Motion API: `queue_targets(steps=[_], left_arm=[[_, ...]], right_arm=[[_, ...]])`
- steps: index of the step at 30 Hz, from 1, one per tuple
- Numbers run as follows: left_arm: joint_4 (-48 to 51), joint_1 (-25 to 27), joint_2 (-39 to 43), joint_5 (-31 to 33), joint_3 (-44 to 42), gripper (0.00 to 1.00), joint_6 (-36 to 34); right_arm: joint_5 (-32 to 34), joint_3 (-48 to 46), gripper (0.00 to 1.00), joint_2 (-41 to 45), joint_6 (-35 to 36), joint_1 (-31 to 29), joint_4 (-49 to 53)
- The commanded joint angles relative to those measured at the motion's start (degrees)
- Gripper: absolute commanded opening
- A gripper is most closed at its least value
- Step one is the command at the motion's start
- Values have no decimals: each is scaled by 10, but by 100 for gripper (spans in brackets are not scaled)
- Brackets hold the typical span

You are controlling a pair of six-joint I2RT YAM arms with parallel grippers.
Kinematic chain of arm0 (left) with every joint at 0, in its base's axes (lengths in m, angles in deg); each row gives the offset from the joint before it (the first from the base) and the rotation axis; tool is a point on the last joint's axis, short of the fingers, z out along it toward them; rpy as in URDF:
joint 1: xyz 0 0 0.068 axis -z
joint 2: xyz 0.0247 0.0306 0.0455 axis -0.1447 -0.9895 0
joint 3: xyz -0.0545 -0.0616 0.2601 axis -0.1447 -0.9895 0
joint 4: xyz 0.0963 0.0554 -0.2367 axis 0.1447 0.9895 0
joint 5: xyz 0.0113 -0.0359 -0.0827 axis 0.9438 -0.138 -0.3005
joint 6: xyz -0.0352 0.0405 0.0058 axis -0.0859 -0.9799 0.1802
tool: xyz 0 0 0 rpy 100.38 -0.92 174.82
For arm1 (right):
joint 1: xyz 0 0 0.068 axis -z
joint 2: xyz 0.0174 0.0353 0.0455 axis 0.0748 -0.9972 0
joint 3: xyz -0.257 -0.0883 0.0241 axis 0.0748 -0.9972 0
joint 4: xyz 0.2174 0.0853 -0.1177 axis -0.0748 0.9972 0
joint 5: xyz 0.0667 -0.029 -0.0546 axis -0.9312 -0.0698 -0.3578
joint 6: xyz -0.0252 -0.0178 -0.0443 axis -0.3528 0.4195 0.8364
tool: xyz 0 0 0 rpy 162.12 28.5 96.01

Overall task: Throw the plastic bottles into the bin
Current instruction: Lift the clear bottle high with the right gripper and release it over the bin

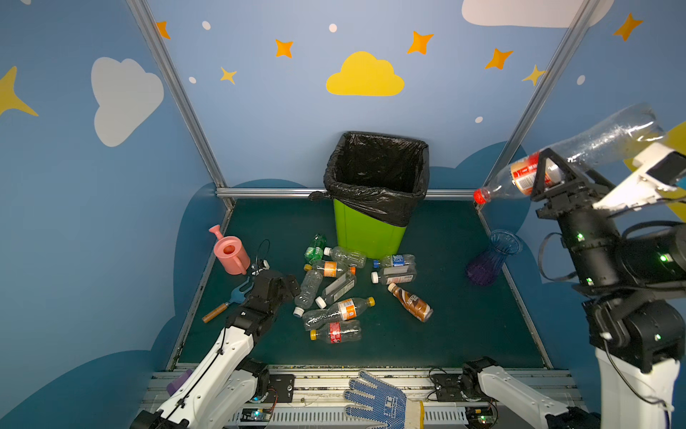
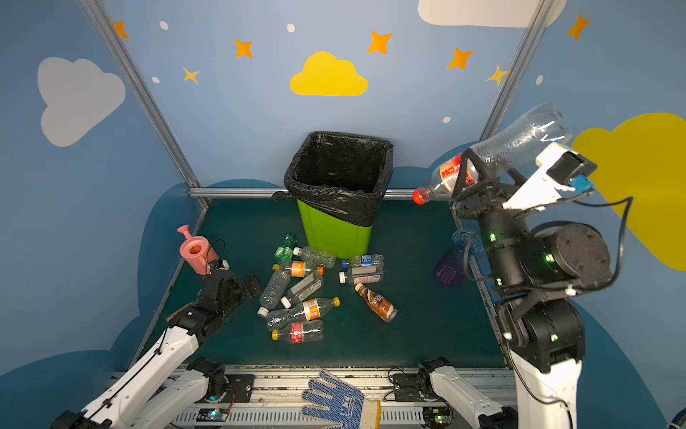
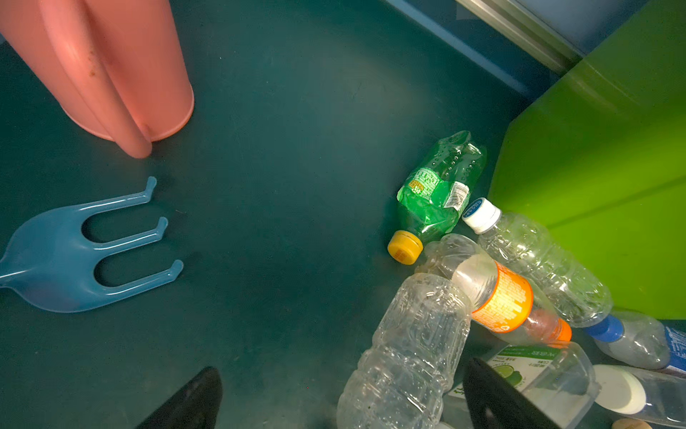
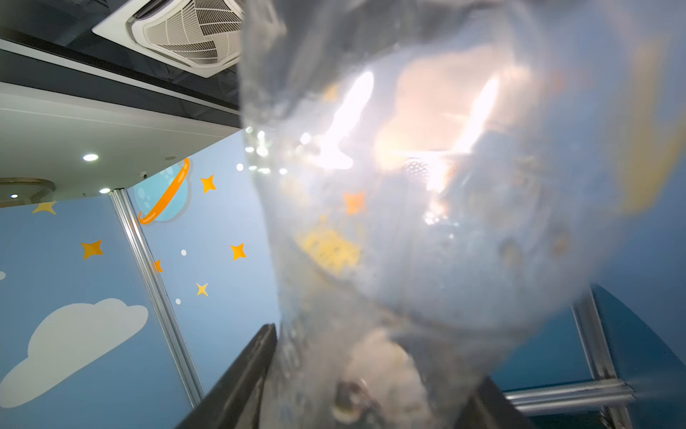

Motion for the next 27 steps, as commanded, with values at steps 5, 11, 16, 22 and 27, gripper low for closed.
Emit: queue_targets(steps=[5,11,16,22,27], left_arm=[[-8,-5,-9,-14,17,100,11],[16,-9,15,2,21,100,6],[12,-11,26,0,22,100,-2],[9,-12,-2,-4,42,100,-22],[-10,-12,-50,-23,70,100,-36]], right_arm=[[-231,421,78,-470,-15,-6,236],[-147,652,98,-506,9,-9,277],[-121,223,98,-242,-10,0,-19],[-122,147,98,-185,2,35,19],[-145,4,98,-134,-40,90,3]])
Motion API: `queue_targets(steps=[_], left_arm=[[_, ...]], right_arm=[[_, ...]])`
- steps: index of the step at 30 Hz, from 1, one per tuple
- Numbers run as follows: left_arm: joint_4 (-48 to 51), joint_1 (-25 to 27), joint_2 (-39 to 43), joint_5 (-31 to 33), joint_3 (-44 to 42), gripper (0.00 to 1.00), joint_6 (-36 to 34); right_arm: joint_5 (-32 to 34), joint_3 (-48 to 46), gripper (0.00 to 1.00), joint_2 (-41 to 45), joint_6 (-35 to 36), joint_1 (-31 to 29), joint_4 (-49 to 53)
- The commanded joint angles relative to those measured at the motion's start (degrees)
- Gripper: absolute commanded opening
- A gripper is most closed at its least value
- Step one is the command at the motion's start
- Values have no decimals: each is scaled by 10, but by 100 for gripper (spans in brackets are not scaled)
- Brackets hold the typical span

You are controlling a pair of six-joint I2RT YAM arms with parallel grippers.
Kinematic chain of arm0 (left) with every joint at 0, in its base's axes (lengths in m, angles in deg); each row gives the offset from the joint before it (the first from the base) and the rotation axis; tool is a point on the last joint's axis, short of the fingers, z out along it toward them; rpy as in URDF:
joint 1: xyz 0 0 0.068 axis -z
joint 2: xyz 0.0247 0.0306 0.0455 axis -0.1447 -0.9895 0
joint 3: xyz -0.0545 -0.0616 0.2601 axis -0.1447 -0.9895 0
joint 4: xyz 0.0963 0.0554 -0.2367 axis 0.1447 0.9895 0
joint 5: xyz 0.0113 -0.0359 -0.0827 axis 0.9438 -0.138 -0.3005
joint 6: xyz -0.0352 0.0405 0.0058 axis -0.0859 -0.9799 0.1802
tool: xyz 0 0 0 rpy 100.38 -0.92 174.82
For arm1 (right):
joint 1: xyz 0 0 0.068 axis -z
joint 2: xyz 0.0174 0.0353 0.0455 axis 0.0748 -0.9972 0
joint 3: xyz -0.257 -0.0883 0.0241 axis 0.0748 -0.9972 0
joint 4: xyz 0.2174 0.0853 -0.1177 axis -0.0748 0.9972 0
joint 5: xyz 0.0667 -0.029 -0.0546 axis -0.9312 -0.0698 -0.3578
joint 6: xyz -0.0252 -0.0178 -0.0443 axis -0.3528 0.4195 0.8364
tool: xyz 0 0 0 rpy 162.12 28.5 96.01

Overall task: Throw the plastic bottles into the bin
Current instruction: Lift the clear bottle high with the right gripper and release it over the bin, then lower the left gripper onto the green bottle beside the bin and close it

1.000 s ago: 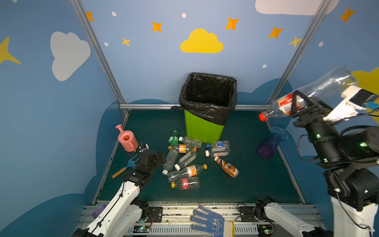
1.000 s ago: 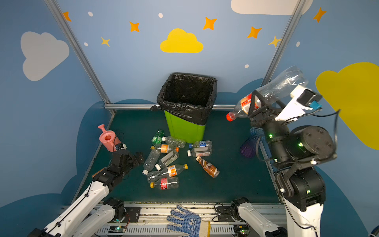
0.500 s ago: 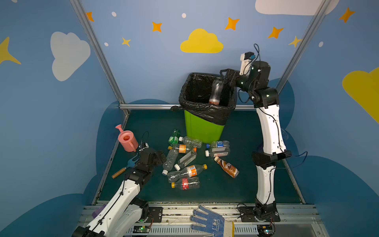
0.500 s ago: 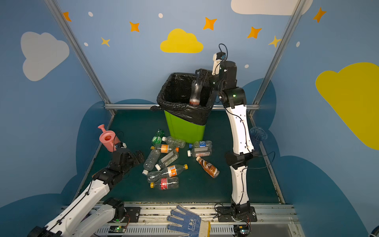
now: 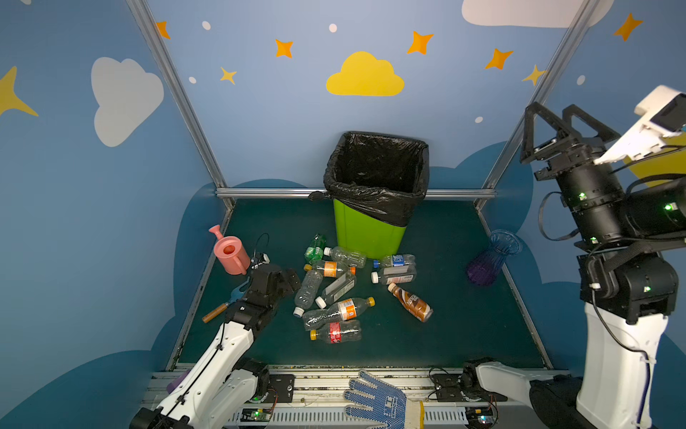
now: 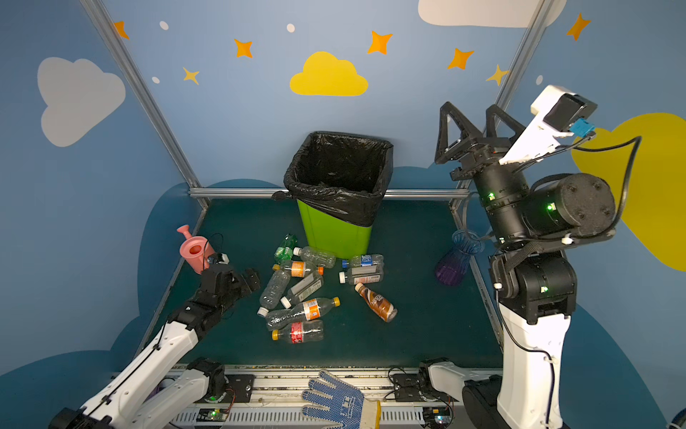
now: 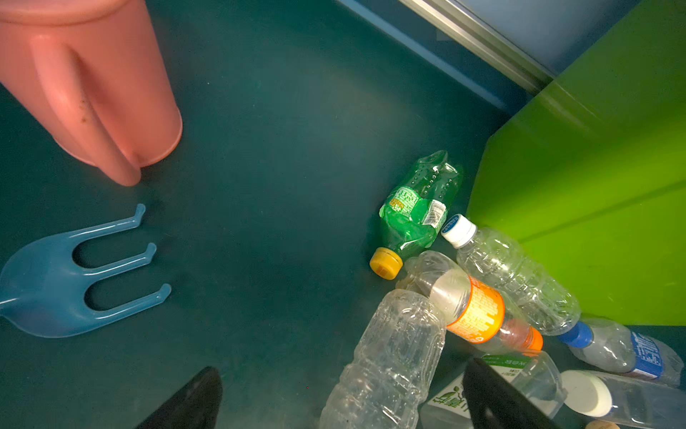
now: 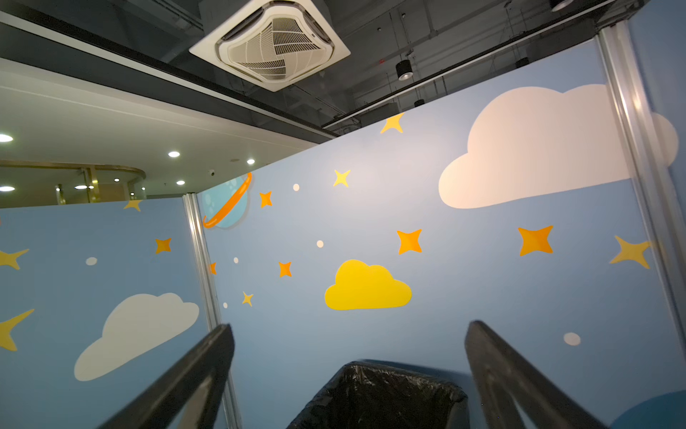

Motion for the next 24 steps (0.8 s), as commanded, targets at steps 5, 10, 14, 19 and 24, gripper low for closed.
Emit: queue_targets(steps=[5,10,14,19,24], left_arm=[[-21,-3,-99,-35,73,100,-57],[-10,-7,-215,-66,152,100,-119],[21,-20,-322,-98,234,100,-166],[72,-35,-434,-154,330,98,-207],[99,-38,-515,-200,401,95,-241]], right_arm=[[-51,-296,98,20,-91,88,-3],[-86,-498,98,66,-142,136,-29],[-110,-629,98,91,-163,166,-42],[-136,-738,98,115,-181,195,-53],[-151,-809,98,139,-185,208,-61]])
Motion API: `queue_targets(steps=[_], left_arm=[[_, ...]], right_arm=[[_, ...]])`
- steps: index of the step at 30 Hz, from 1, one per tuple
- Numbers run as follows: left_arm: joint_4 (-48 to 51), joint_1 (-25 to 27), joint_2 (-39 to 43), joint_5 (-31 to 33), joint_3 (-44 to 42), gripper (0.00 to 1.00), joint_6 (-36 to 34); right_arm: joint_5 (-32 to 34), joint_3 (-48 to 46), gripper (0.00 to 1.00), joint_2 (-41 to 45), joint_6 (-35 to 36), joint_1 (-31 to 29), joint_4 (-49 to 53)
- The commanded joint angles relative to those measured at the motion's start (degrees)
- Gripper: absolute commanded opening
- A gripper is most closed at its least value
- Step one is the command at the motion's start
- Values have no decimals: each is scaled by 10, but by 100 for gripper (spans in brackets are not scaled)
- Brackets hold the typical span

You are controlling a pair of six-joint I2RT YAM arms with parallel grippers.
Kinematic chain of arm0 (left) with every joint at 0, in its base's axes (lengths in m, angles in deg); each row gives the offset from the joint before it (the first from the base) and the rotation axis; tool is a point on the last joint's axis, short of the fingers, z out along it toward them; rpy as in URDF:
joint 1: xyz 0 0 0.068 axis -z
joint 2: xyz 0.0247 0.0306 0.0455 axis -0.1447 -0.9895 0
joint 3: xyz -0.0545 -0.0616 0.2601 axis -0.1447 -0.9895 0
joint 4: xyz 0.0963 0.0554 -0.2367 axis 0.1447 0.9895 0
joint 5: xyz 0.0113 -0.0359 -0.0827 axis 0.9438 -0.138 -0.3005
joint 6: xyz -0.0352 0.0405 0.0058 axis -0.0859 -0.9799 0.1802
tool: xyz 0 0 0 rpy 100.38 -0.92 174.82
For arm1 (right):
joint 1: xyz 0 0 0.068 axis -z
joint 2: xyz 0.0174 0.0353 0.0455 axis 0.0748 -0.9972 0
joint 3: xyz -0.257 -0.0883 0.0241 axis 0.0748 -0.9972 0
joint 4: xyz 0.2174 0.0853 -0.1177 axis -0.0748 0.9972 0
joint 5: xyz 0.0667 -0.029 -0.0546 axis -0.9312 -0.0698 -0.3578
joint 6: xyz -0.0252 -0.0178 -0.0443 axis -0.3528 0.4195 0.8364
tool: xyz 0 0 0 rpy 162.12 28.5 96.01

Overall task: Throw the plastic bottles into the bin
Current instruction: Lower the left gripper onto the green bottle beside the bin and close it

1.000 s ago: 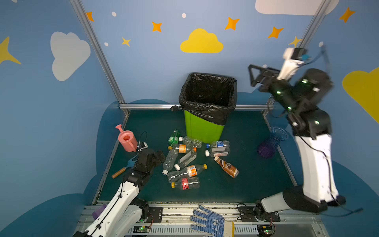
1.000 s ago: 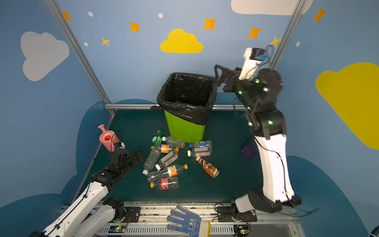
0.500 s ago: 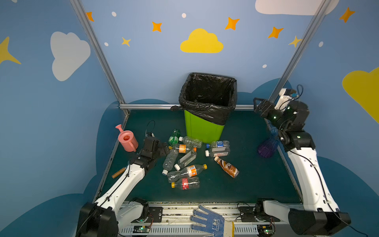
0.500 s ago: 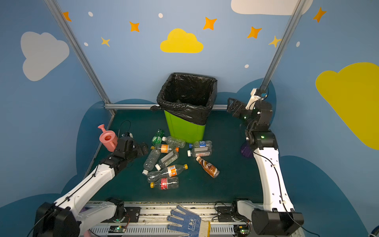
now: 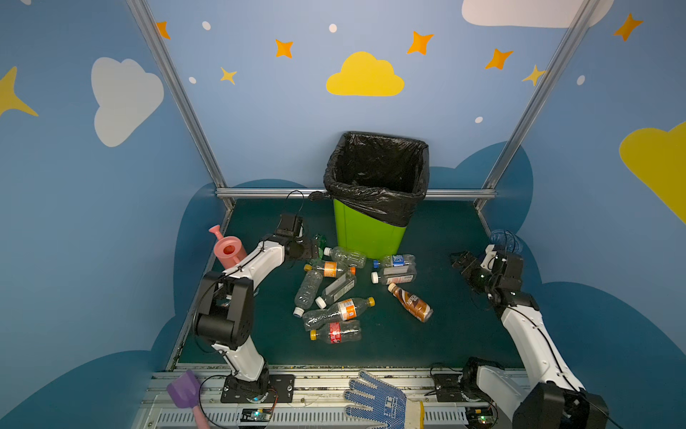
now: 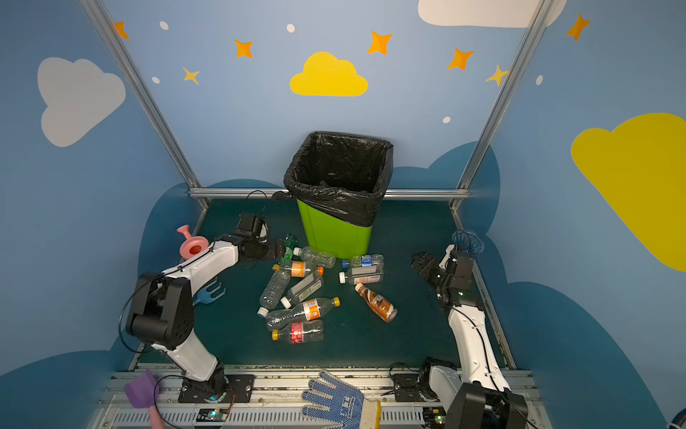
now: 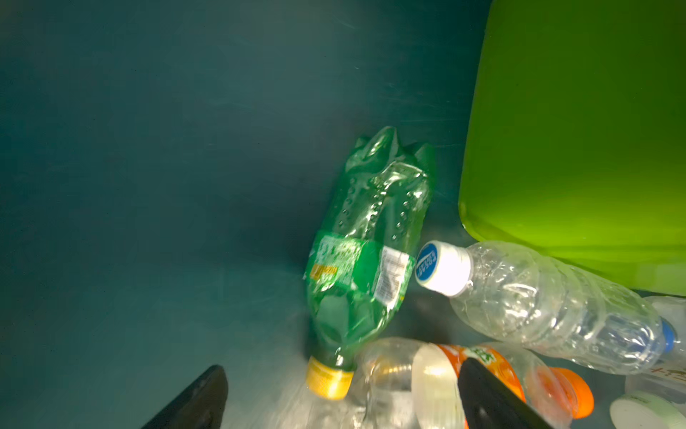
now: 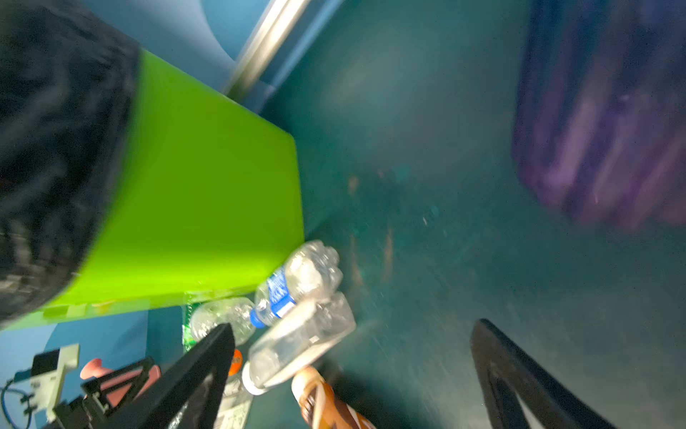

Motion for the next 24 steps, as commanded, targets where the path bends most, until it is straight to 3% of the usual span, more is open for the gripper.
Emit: queue_targets(steps=[1,8,16,24], left_arm=[[45,-2,-38,-40,46,95,-42],[84,-5,-116,-35,121,90,-71],[96,-17,-153,-26,146,78,-64],[98,-18,-173,-40,159,85,-72]], right_arm=[[-23,-22,98,22,-10,10,-23],[-19,-30,98,32,-14,36,-14],[-40,-25,98,5,-21,54,-12],[-45,-24,98,-1,-21,63,-12]])
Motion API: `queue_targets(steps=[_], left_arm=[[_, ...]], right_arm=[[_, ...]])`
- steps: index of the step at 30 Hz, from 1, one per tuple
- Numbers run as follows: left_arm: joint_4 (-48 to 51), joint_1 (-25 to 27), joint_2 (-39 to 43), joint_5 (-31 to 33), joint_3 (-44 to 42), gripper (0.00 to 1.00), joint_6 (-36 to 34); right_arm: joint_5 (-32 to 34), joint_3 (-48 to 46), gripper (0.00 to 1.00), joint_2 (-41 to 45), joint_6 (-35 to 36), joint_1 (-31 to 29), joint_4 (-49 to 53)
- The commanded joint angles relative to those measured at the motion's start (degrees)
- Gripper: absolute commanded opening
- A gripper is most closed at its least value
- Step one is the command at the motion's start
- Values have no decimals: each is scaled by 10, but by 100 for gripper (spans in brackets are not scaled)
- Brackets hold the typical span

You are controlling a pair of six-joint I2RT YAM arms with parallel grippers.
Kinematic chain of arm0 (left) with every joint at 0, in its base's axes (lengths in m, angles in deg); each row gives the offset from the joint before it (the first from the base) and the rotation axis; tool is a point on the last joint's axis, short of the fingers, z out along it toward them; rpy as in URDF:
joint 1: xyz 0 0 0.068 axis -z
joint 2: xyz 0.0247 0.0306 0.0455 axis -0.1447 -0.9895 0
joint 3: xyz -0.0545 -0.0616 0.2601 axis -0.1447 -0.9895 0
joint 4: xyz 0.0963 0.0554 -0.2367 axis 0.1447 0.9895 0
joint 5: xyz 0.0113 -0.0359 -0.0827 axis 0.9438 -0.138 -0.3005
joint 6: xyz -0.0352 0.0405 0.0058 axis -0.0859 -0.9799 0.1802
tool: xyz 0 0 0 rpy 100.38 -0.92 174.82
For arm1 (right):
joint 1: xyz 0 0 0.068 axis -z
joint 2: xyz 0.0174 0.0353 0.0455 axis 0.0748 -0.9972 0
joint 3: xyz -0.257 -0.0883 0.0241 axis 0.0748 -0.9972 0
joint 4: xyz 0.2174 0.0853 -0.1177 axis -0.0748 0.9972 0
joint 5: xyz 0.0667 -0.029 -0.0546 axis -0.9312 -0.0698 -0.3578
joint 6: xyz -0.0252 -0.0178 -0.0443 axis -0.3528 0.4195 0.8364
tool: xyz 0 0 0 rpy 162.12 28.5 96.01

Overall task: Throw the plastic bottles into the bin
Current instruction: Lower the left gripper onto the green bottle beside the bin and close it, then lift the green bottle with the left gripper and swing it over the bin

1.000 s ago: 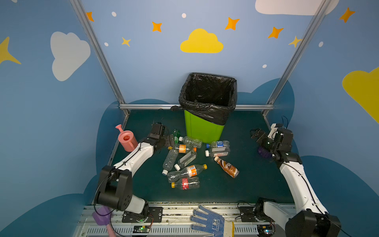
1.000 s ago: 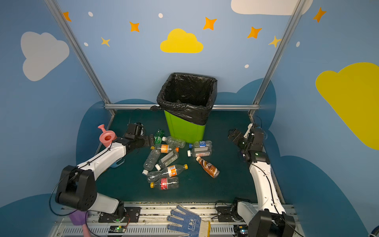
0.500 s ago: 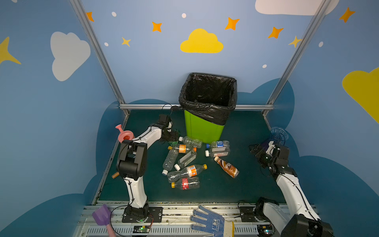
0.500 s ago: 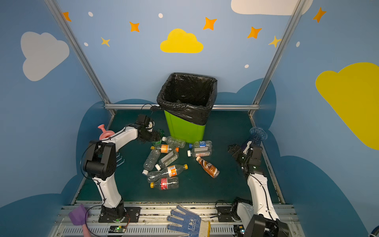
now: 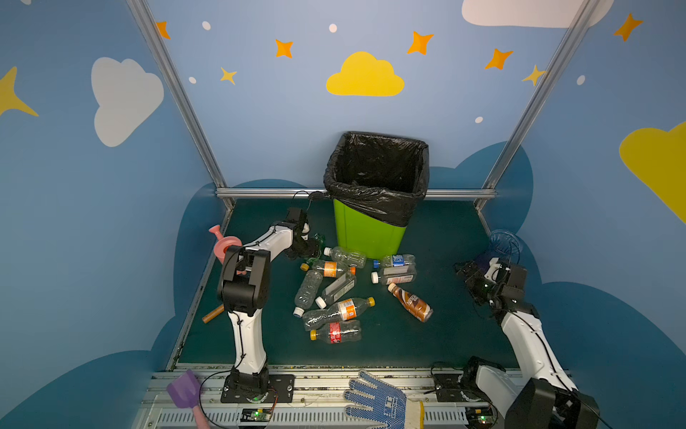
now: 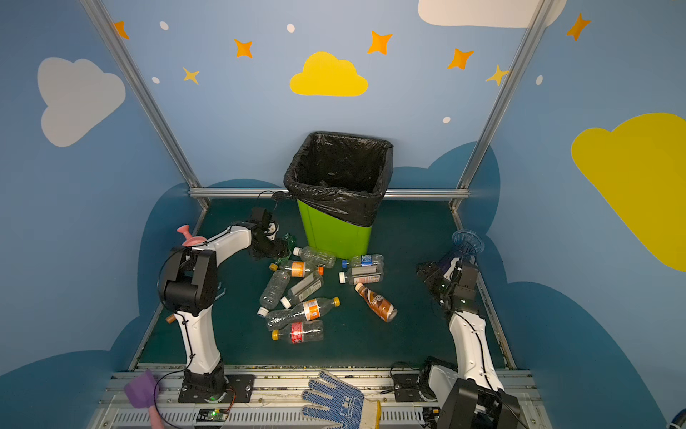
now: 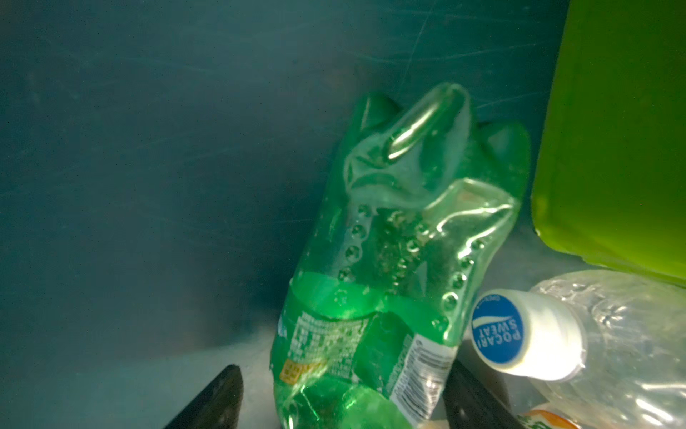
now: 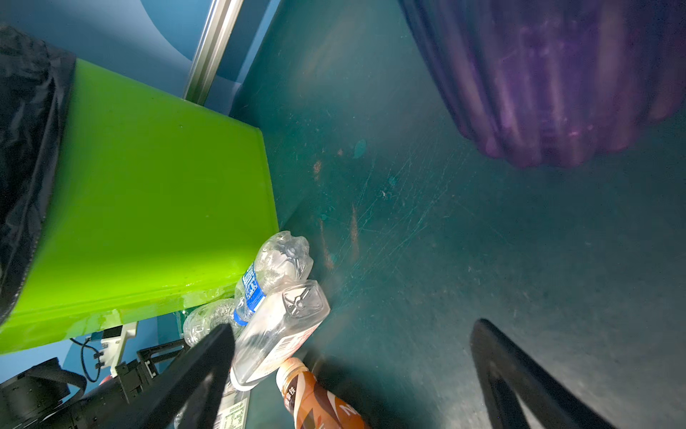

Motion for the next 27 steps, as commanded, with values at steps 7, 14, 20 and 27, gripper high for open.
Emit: queue_targets(steps=[7,14,20,27], left_arm=[[27,0,-40,-7,61,85,-17],[54,1,-63,0,89,84,-46],[85,8,-88,2,123,81,-67],[108,14,-110,17,150,70,-66]], right_arm=[[-15,7,98,-4,-1,9,1],[-20,5,98,-9,-1,31,7],[-34,5,98,-13,-2,44,5],[-46,0,98,-9,0,60,8]])
